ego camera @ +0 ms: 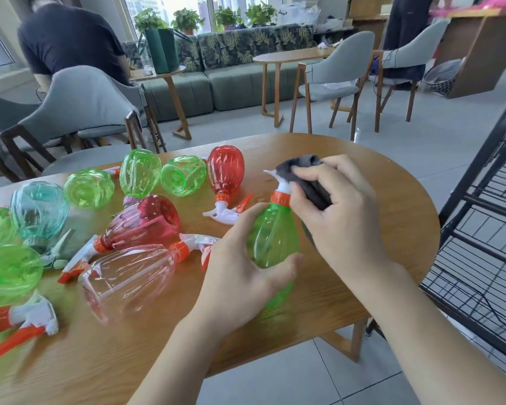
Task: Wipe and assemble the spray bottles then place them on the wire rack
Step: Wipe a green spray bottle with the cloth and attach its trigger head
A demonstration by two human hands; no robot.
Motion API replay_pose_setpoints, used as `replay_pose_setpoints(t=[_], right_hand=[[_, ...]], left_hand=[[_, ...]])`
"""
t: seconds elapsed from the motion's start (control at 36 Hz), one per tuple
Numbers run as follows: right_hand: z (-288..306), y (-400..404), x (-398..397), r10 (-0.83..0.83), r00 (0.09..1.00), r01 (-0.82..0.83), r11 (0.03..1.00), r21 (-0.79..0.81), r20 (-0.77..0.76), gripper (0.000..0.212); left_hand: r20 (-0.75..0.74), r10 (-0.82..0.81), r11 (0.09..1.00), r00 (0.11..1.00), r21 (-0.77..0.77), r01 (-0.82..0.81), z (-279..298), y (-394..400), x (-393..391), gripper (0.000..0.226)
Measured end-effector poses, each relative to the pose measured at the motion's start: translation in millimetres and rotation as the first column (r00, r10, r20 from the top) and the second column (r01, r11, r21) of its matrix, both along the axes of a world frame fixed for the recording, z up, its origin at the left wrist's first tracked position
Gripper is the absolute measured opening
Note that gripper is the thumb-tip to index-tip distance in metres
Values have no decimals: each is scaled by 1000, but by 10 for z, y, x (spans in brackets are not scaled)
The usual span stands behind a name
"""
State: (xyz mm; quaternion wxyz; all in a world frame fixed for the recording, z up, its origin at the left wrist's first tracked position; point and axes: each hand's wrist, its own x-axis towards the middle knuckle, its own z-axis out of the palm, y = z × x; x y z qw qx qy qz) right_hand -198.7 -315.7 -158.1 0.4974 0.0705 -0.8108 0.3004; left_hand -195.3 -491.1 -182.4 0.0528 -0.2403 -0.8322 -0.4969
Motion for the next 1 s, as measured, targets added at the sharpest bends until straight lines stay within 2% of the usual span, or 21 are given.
replay_pose_setpoints(t=[0.11, 0.22, 0.31, 0.47, 0.58, 0.75, 0.92, 1.0], right_hand=[[-33, 189, -3, -141, 990, 142, 986, -83, 22, 12], [-67, 157, 0, -152, 988, 152, 979, -135, 9, 14], [-68, 80, 8, -115, 993, 112, 984, -136, -15, 14], [-70, -102, 26, 84, 996, -85, 995, -50, -30, 19], [-86, 26, -11, -55, 998, 54, 998, -32, -28, 15], [-73, 216, -26, -187, 977, 168, 969, -180, -99, 12], [-120, 134, -51, -143, 987, 127, 976, -179, -78, 15], [-139, 32, -56, -127, 983, 107, 984, -143, -135, 13]], left_hand=[[3, 5, 1000, 1000, 5, -5, -11, 2, 14, 77], [-2, 8, 1000, 1000, -20, -8, -9, 7, 24, 78], [-4, 14, 1000, 1000, -19, -14, -9, 9, 35, 76], [11, 9, 1000, 1000, 12, -9, 10, 2, 22, 75], [36, 13, 999, 999, 41, -15, -1, -7, 12, 75], [21, 15, 999, 1000, 31, -16, -23, -24, 17, 75], [8, 10, 1000, 1000, 21, -11, -17, -16, 21, 73], [-28, 26, 1000, 999, 0, -26, -14, 8, 44, 73]])
